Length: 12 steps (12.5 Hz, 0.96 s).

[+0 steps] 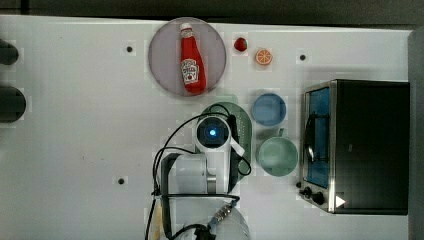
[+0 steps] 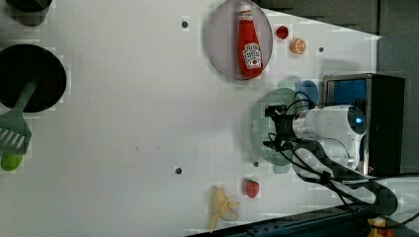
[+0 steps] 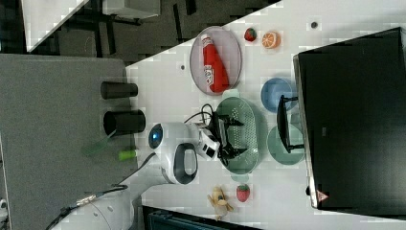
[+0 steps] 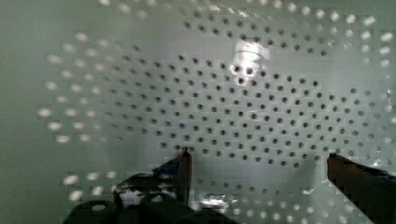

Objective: Drag strainer right to left.

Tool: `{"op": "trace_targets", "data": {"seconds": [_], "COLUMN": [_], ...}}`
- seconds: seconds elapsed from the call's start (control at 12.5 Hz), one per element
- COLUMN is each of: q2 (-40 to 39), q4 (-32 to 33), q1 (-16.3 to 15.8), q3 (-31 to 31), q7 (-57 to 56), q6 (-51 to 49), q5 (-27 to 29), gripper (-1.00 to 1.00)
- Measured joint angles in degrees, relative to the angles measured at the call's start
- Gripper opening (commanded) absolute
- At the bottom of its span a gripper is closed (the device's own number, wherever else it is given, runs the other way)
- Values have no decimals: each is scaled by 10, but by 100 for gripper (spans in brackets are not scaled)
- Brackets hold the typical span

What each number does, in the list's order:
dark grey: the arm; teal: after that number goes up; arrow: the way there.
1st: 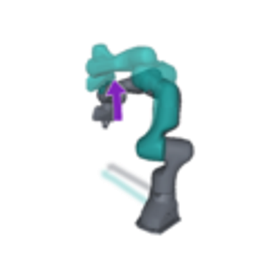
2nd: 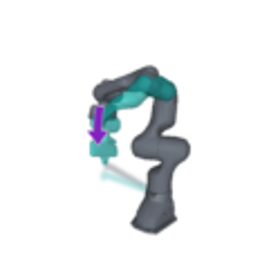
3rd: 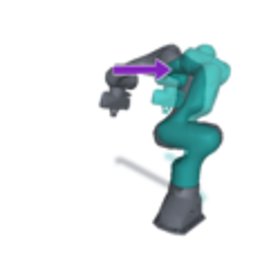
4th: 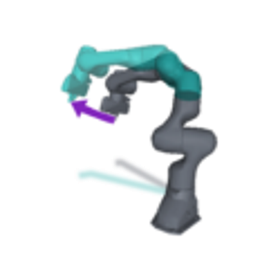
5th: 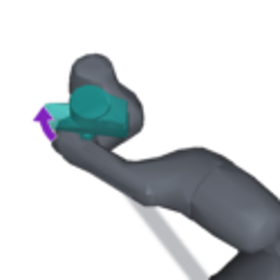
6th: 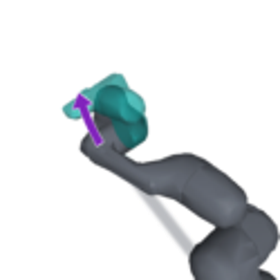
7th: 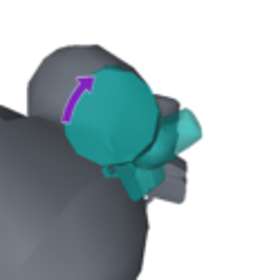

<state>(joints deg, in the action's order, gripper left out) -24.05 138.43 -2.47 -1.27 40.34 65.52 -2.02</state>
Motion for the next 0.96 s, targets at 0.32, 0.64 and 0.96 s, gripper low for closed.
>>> {"op": "trace_targets", "data": {"seconds": [0.32,0.64,0.96], "q2": [9,-3,-6], "q4": [7,0,-8], "q1": [-14,-36,-60], "q3": [9,5,21], "q7": [18,73,126], "q6": [11,20,27], "q5": [-15,0,10], "gripper": [100,100,100]}}
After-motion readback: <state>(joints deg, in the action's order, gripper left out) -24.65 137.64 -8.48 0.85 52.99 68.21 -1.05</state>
